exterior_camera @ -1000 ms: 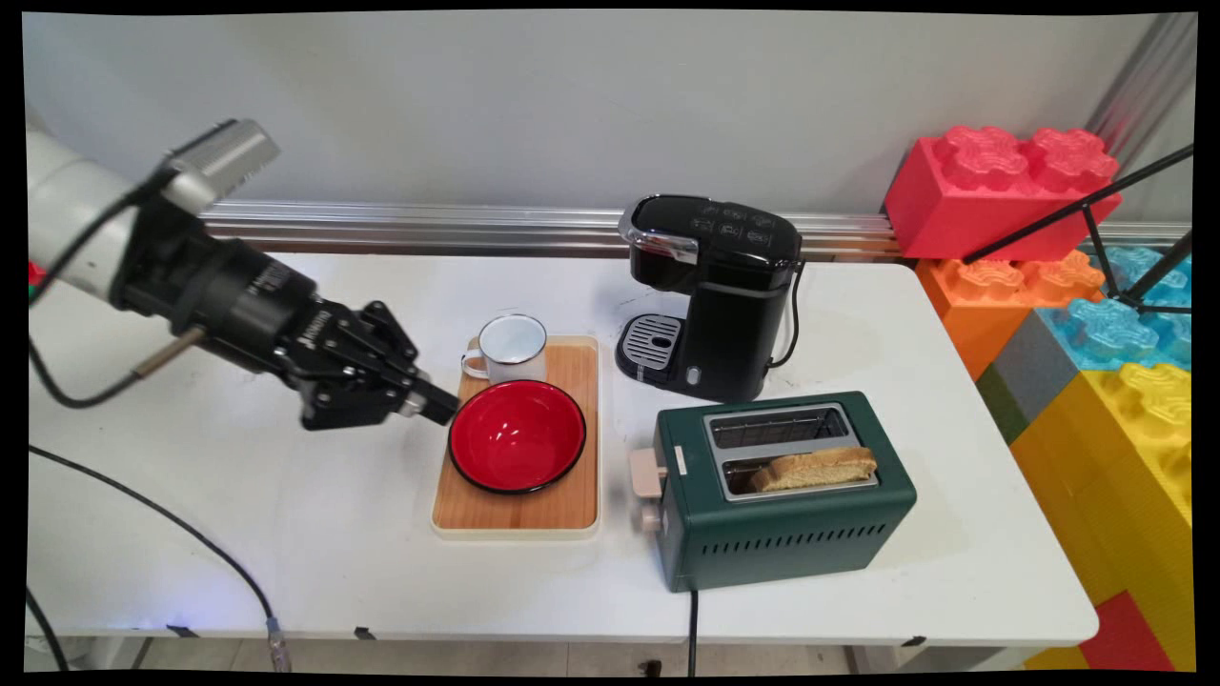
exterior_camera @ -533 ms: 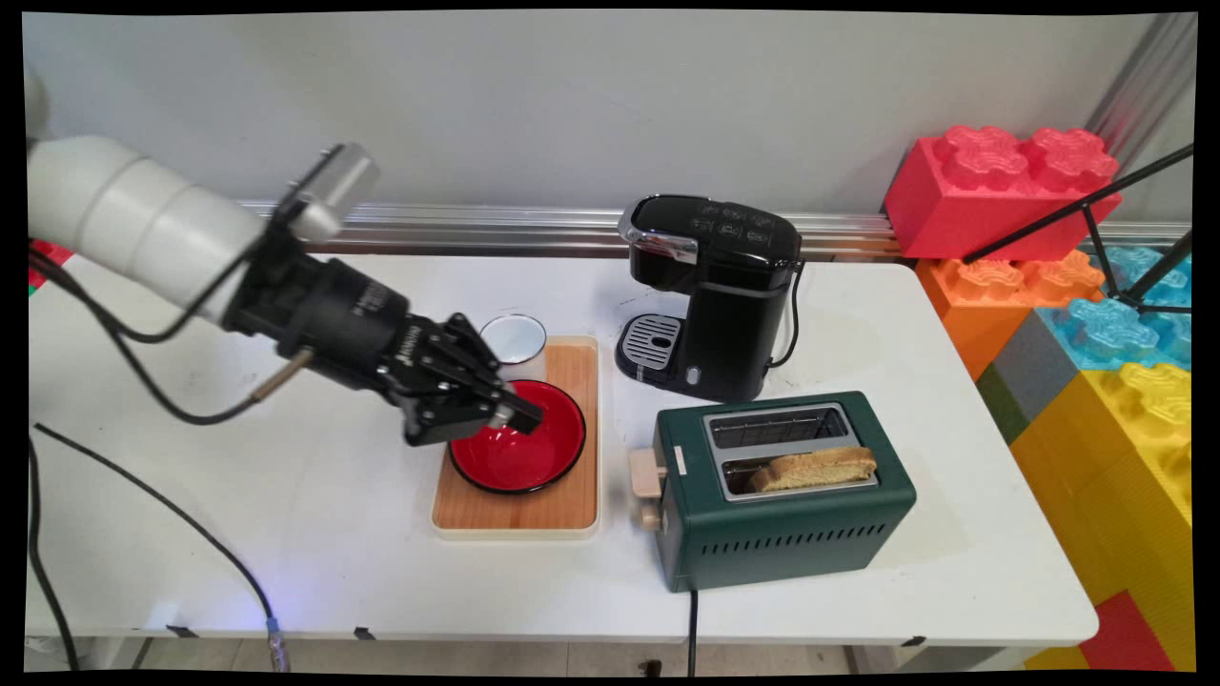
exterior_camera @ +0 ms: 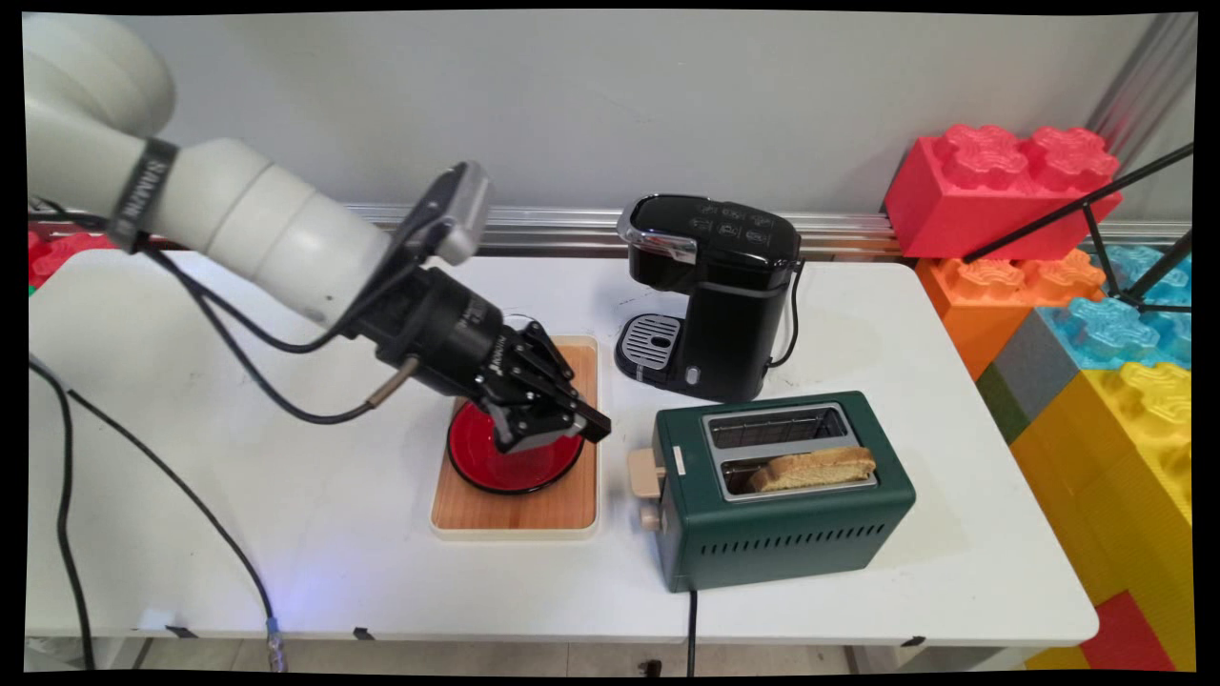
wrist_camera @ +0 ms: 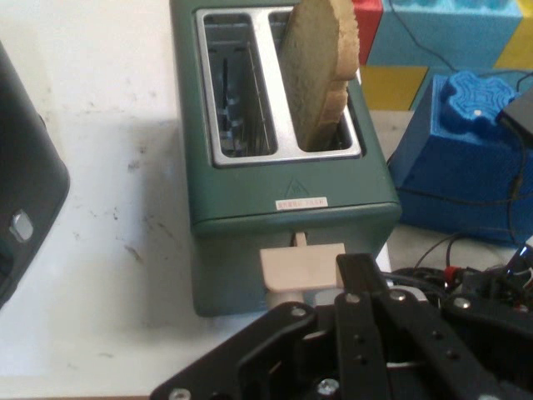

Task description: Press the toaster switch

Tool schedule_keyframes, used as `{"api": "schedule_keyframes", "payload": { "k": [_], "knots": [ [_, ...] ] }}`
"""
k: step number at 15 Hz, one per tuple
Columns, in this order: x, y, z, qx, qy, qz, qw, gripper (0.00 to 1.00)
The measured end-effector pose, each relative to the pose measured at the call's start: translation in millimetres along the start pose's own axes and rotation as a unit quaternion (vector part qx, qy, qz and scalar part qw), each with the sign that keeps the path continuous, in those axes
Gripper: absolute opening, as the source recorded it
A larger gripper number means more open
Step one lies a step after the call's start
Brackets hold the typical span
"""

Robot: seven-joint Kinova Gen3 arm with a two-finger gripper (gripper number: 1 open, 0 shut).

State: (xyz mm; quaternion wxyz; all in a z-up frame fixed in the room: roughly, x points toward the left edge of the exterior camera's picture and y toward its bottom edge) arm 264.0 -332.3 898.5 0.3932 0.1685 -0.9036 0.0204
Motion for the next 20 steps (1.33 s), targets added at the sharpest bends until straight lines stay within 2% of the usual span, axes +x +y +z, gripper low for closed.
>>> {"api": "schedule_keyframes", "payload": {
  "k": [5, 12, 20],
  "knots": [
    [19, -3, 18, 0.001, -0.034, 0.003, 0.9994, 0.0],
    [31, -4, 28, 0.0, -0.073, 0.009, 0.9973, 0.0],
    [40, -4, 36, 0.001, -0.091, 0.005, 0.9958, 0.0]
  ]
}}
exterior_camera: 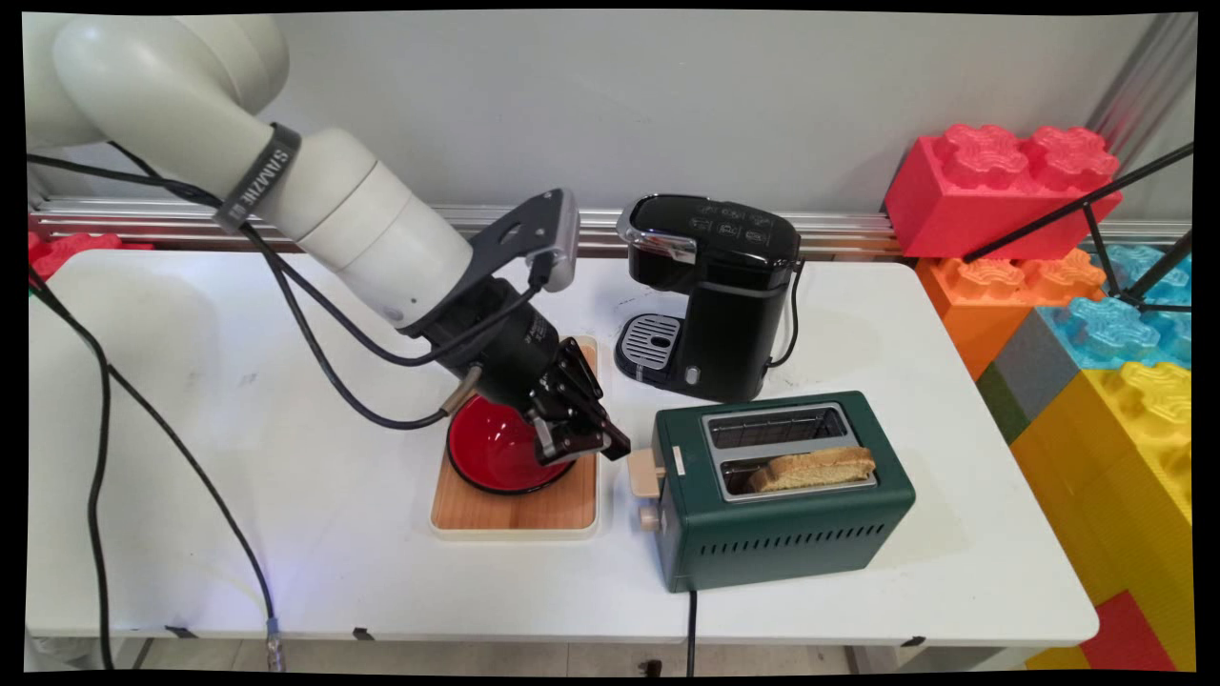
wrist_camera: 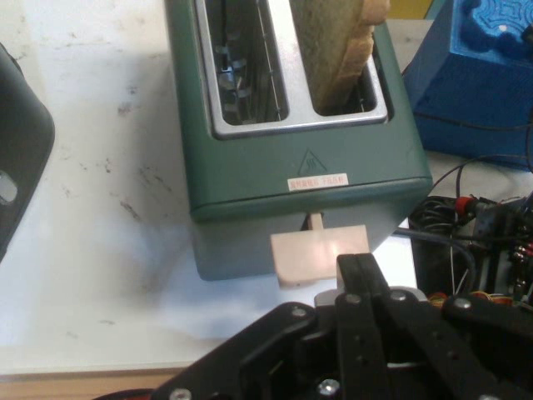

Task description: Press the toaster switch

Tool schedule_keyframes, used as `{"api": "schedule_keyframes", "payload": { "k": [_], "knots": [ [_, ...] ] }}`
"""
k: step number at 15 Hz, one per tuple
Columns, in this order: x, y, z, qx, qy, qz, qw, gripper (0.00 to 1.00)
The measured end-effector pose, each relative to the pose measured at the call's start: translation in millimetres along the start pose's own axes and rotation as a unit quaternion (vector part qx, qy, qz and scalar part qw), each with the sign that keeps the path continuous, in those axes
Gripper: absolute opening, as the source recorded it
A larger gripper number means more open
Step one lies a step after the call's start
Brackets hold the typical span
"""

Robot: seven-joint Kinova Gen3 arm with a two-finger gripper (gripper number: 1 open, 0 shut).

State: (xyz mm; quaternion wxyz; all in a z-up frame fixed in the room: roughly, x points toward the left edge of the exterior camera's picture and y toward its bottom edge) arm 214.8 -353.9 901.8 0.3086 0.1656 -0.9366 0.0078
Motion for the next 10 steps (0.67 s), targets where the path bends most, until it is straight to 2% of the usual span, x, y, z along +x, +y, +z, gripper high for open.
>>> {"api": "schedule_keyframes", "payload": {
  "k": [10],
  "knots": [
    [1, 3, 19, 0.007, 0.005, -0.007, 0.9999, 0.0]
  ]
}}
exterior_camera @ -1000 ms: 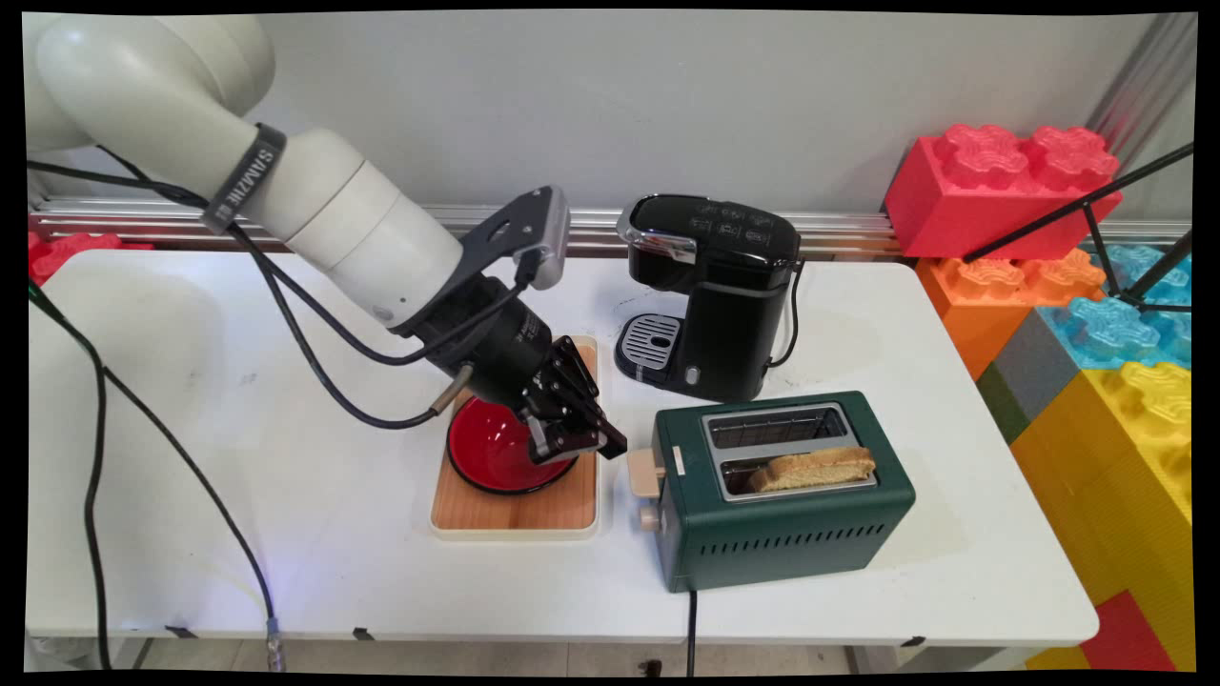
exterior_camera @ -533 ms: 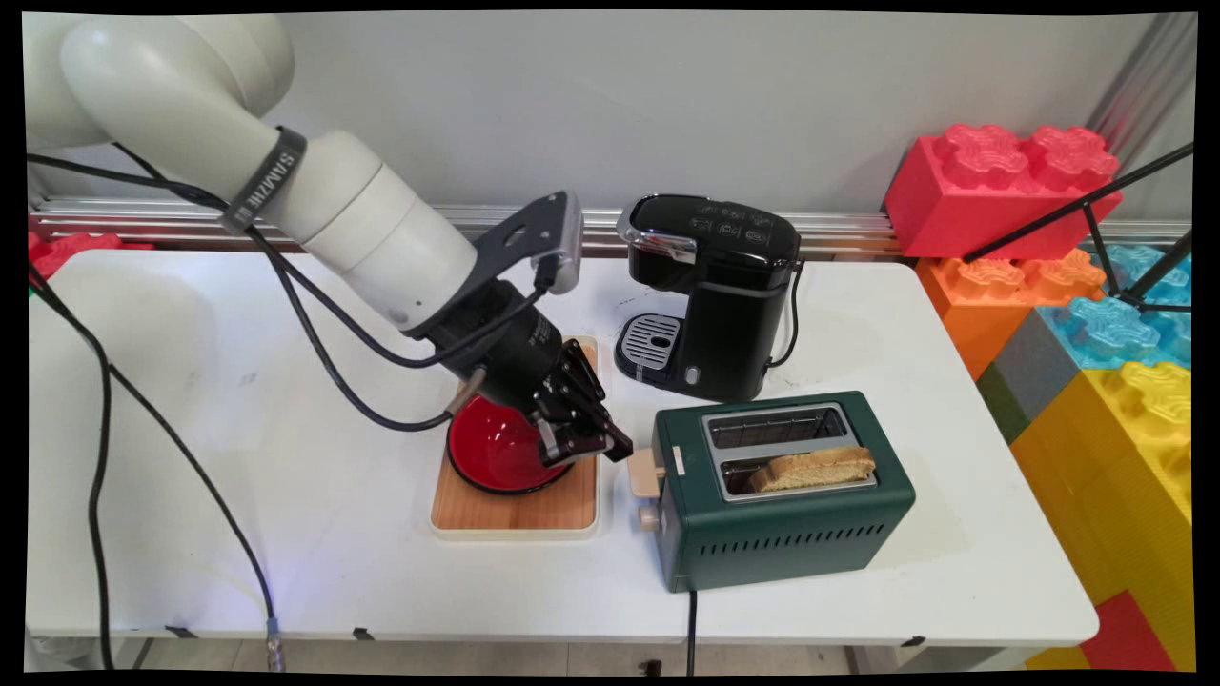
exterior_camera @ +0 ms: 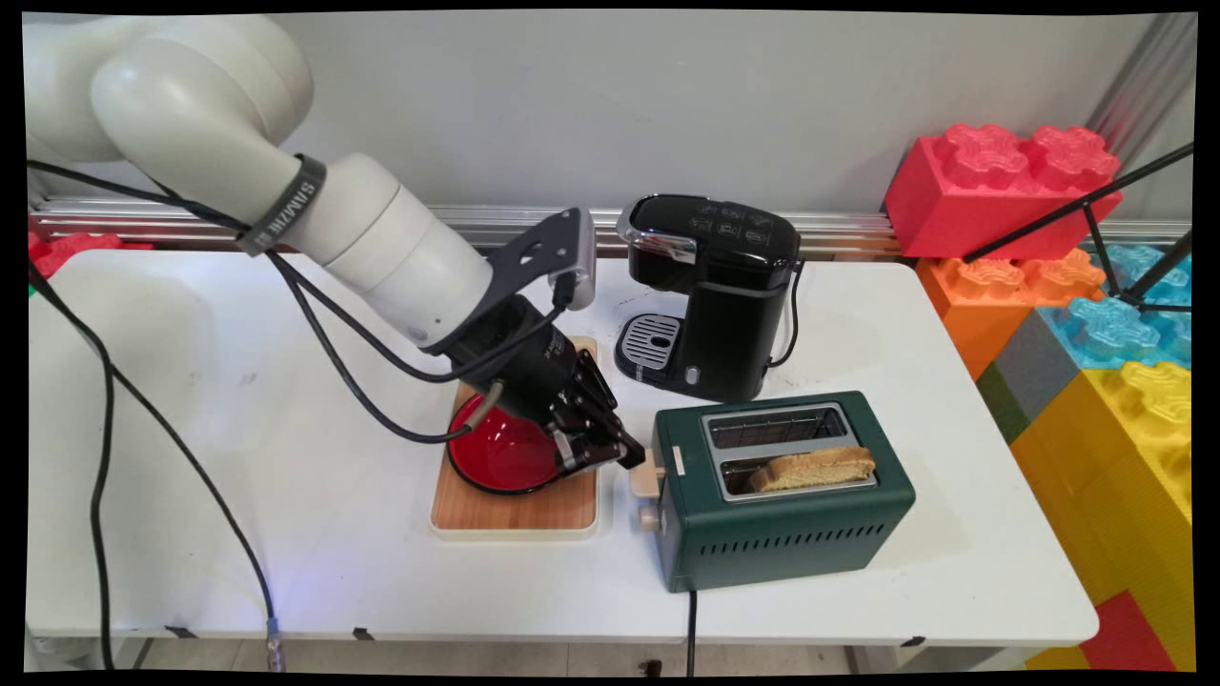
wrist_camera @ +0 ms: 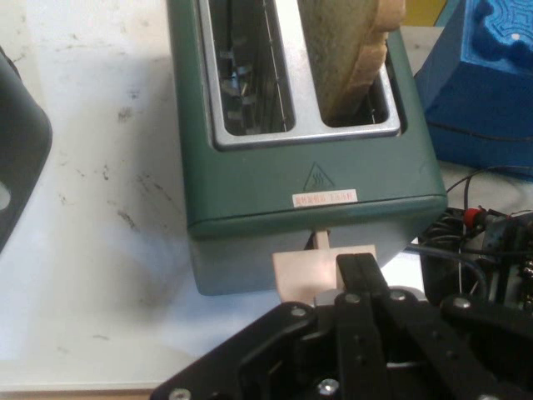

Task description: Press the toaster switch

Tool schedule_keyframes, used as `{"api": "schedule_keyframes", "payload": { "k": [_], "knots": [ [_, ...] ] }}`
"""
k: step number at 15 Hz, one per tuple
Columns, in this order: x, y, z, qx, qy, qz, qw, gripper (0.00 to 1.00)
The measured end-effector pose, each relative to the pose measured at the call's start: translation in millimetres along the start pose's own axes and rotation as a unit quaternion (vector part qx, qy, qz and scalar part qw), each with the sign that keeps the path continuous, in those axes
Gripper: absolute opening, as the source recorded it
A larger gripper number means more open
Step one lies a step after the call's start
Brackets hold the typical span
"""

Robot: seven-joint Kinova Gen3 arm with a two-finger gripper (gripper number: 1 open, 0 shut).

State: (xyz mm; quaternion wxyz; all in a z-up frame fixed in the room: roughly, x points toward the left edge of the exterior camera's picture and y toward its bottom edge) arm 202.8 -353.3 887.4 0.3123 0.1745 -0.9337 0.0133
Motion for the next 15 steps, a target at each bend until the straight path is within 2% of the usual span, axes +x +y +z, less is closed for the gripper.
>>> {"api": "schedule_keyframes", "payload": {
  "k": [15],
  "knots": [
    [-13, 3, 24, 0.009, 0.005, 0.001, 0.9999, 0.0]
  ]
}}
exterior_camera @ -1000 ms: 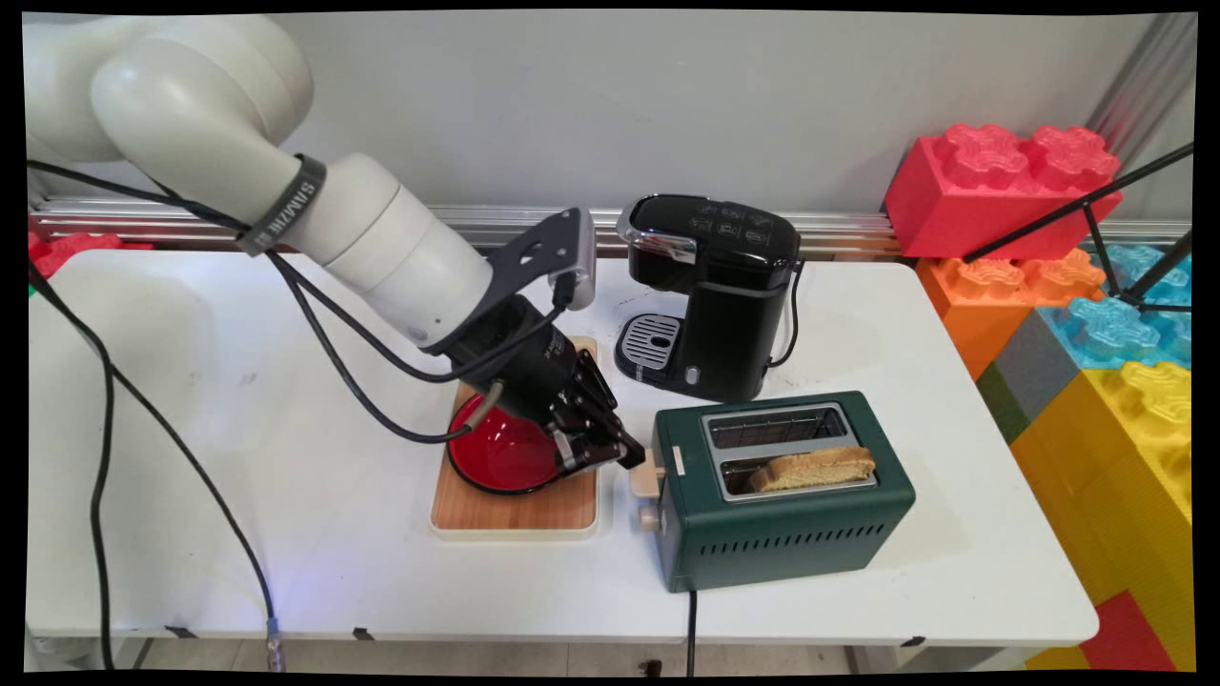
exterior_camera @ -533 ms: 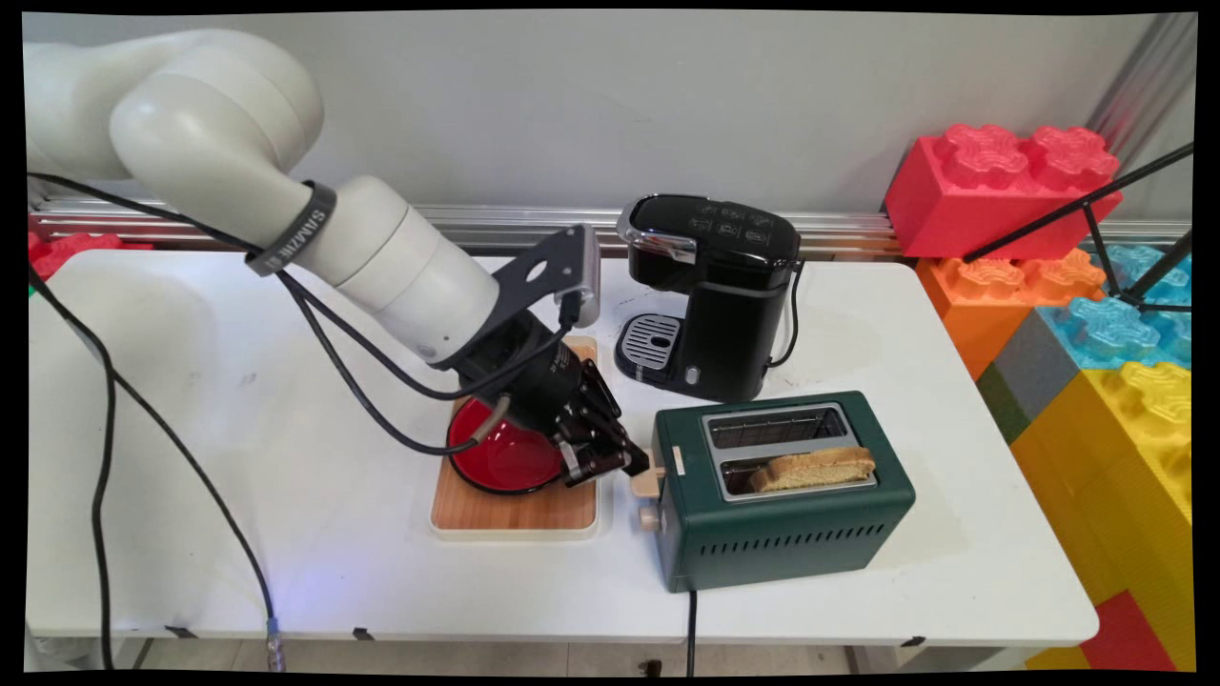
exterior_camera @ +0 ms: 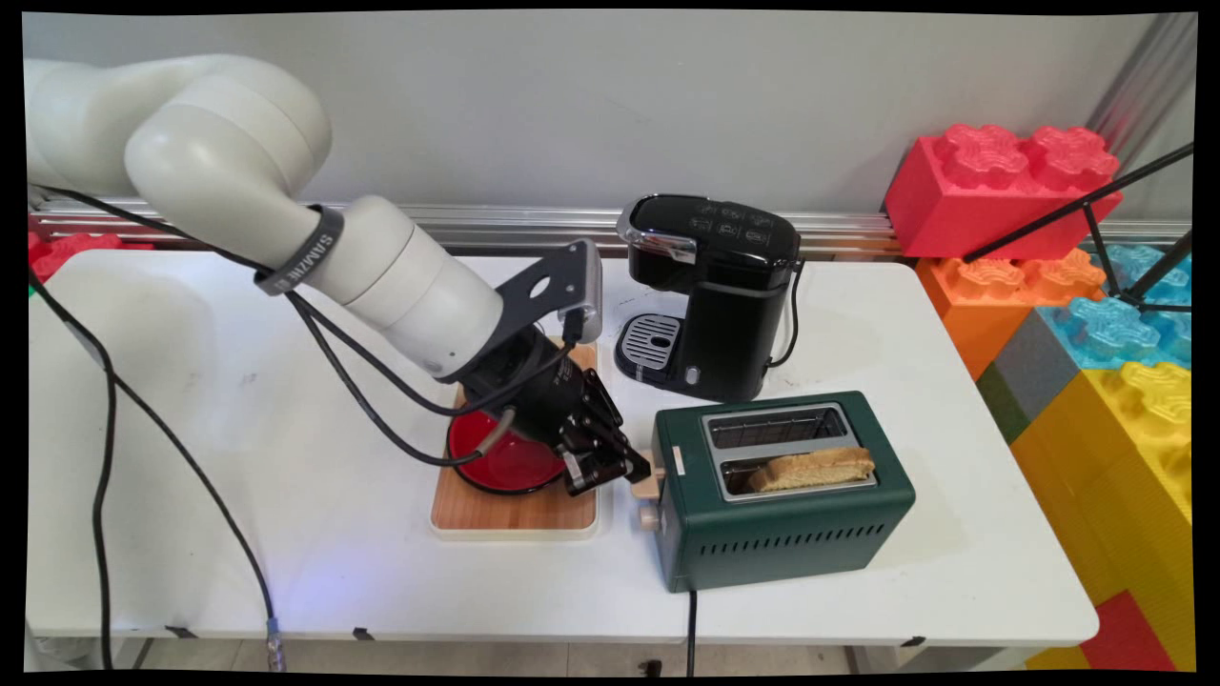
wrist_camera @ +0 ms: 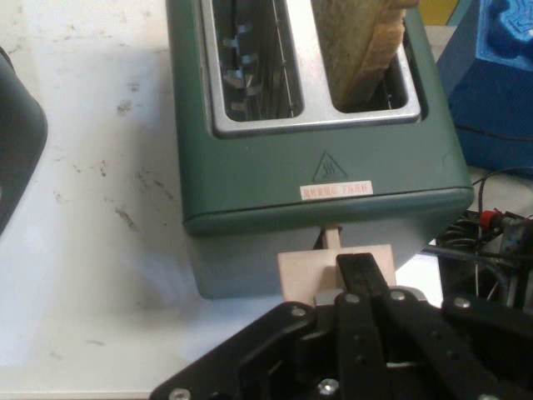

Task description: Press the toaster switch

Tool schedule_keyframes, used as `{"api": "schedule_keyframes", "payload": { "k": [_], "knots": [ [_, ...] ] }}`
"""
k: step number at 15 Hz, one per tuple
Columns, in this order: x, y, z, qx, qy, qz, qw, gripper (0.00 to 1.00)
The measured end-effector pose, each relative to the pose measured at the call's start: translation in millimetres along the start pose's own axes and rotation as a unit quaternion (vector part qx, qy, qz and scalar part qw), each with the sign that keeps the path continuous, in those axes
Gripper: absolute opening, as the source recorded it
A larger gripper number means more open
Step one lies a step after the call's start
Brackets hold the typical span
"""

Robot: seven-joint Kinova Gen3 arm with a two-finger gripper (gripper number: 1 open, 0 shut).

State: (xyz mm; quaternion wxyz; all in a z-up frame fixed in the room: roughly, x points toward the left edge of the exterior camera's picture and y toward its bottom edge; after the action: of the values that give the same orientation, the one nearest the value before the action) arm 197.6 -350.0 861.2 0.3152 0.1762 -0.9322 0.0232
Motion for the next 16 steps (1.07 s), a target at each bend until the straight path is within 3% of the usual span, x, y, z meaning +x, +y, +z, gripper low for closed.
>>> {"api": "schedule_keyframes", "payload": {
  "k": [16],
  "knots": [
    [-15, 4, 19, 0.005, -0.001, -0.003, 1.0, 0.0]
  ]
}}
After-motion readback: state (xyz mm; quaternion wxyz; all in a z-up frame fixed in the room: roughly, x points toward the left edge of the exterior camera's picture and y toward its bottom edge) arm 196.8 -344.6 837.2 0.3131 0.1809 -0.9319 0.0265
